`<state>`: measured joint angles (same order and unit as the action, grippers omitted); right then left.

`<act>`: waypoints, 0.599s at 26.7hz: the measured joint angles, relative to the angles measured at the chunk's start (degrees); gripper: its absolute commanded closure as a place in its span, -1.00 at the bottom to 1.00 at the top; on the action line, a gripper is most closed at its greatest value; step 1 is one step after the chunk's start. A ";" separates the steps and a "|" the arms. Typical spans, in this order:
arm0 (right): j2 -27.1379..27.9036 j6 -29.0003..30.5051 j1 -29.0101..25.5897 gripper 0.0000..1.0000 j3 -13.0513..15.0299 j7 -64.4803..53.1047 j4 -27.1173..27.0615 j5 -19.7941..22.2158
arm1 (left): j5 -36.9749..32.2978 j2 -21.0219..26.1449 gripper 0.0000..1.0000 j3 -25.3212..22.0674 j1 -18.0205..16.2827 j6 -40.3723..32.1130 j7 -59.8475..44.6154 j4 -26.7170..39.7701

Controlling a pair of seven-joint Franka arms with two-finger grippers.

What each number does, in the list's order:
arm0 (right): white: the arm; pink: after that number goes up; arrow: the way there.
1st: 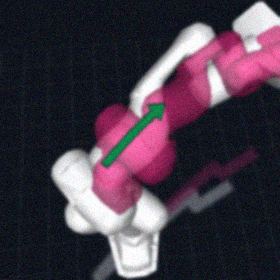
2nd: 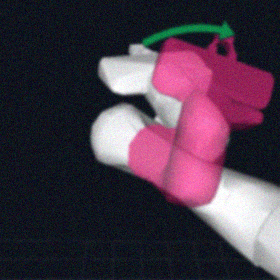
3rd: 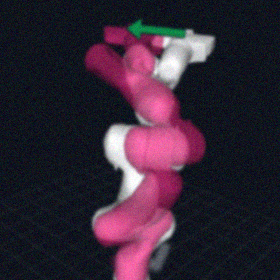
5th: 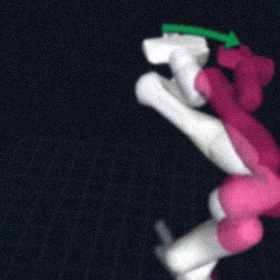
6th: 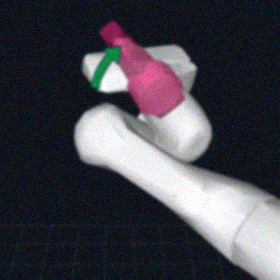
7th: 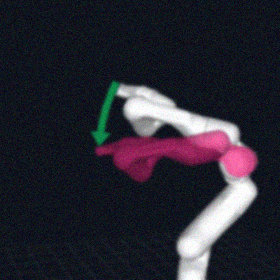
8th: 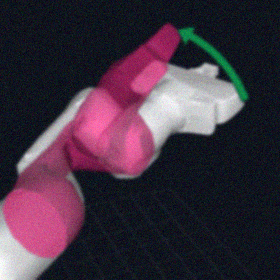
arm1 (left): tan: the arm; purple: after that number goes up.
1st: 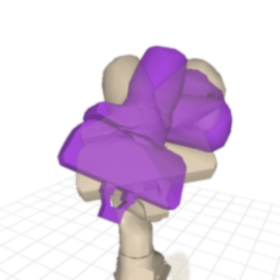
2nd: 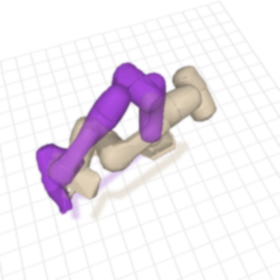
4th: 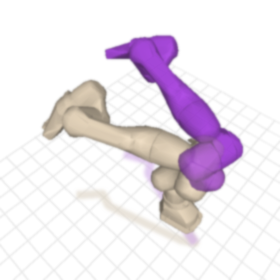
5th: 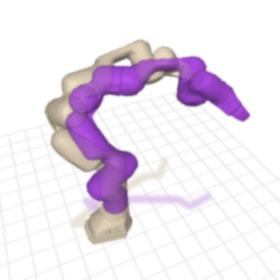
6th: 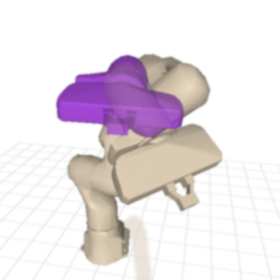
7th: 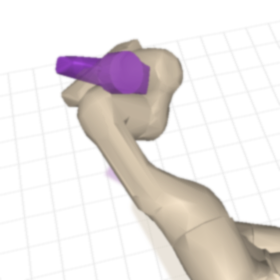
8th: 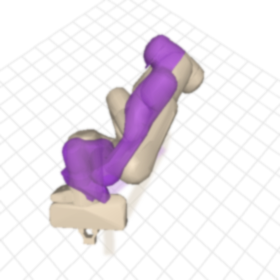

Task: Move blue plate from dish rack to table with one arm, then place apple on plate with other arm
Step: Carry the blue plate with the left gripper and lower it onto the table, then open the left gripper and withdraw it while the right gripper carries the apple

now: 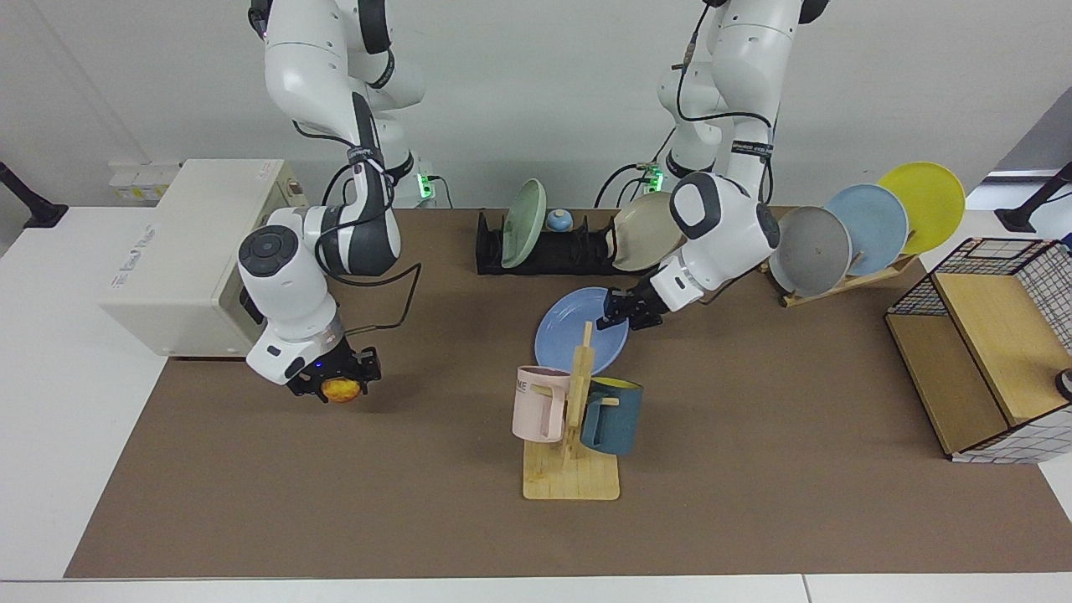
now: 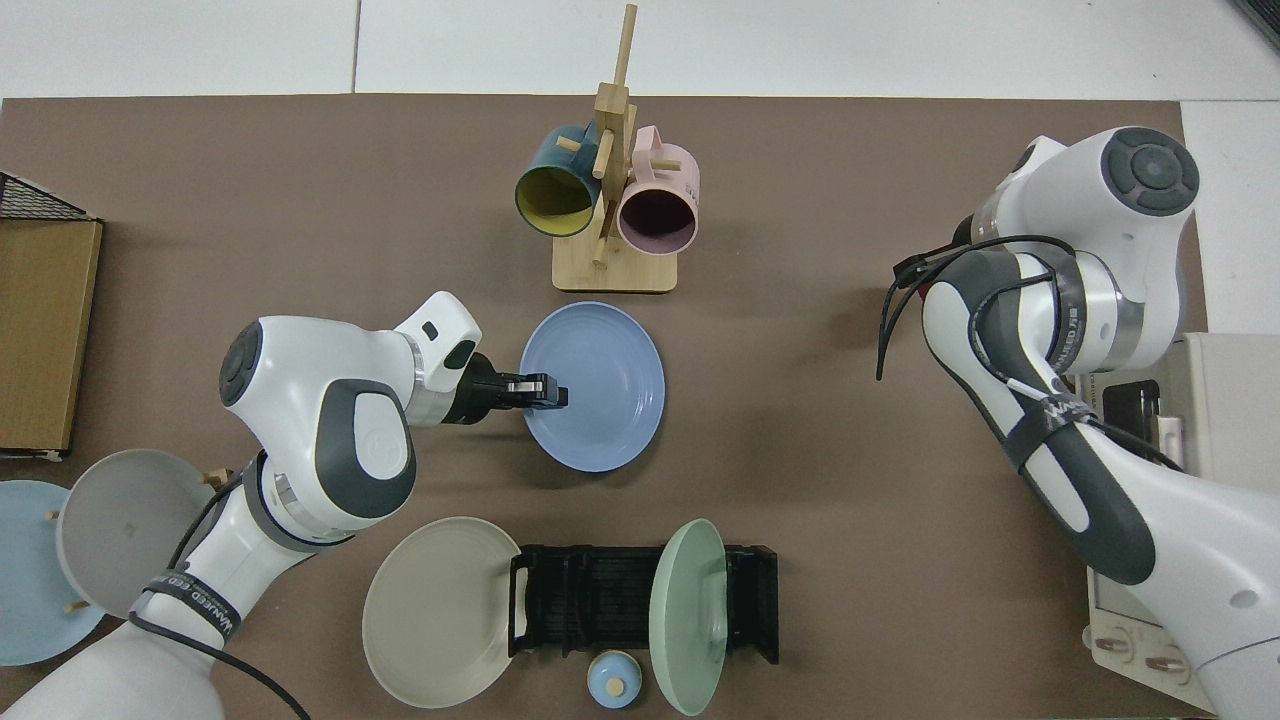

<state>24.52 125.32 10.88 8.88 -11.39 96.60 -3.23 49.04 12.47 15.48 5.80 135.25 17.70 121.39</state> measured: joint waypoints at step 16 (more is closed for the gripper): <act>-5.44 -7.22 0.96 0.94 -0.10 -0.02 -0.26 0.00 | -7.75 -1.37 -0.35 -0.07 0.66 0.24 -5.89 -1.58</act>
<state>19.08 118.10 11.85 8.78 -11.42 96.34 -3.23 41.28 11.10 15.41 6.46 135.49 11.81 119.81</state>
